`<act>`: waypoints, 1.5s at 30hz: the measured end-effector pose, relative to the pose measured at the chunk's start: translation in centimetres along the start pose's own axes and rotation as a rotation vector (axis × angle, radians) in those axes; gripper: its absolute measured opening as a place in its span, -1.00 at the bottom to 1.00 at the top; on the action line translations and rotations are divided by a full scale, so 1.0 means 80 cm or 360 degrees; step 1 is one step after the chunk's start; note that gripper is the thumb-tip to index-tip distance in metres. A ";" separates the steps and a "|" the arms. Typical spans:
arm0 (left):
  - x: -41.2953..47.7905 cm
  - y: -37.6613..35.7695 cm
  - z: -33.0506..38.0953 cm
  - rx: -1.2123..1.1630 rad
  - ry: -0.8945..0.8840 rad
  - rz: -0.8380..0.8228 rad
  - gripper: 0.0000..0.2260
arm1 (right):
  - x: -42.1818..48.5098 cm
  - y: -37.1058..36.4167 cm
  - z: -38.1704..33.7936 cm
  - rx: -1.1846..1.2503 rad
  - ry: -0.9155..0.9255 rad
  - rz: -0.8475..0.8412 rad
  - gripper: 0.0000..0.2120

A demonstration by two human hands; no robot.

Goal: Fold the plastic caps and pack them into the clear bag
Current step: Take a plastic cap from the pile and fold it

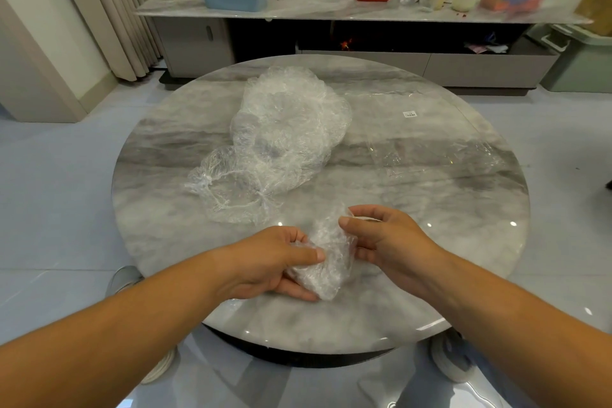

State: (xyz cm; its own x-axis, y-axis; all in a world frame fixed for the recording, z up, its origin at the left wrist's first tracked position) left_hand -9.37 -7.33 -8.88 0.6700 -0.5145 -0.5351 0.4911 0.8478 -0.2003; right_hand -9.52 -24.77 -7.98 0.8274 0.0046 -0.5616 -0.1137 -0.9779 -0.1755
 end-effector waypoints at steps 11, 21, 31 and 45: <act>0.001 -0.007 -0.005 0.0032 0.0037 -0.0031 -0.70 | -0.010 -0.009 0.003 0.0000 -0.0023 -0.0079 -0.95; -0.007 -0.007 -0.007 -0.0458 0.0319 -0.0152 -0.63 | -0.035 -0.026 -0.008 -0.1191 0.0986 0.0051 -0.83; -0.004 -0.010 0.004 -0.0571 0.0043 -0.0246 -0.64 | -0.055 -0.039 0.017 -0.1769 0.1343 -0.0158 -0.61; 0.012 0.002 0.009 -0.0494 -0.0222 0.0251 -0.80 | -0.036 -0.023 0.005 -0.0420 0.0290 -0.0245 -0.69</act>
State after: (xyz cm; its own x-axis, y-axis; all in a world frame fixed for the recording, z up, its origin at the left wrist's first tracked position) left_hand -8.27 -7.78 -8.80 0.8038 -0.3691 -0.4665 0.1982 0.9056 -0.3750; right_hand -11.87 -22.88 -6.38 0.9111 0.1420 -0.3870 0.1463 -0.9891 -0.0185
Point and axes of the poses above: each hand's wrist, its own x-axis towards the middle knuckle, its own y-axis out of the back of the hand, z = x × y, the point moved 6 cm from there along x, towards the middle knuckle, and after that the axes turned 6 degrees about -y, right-handed, at the moved point
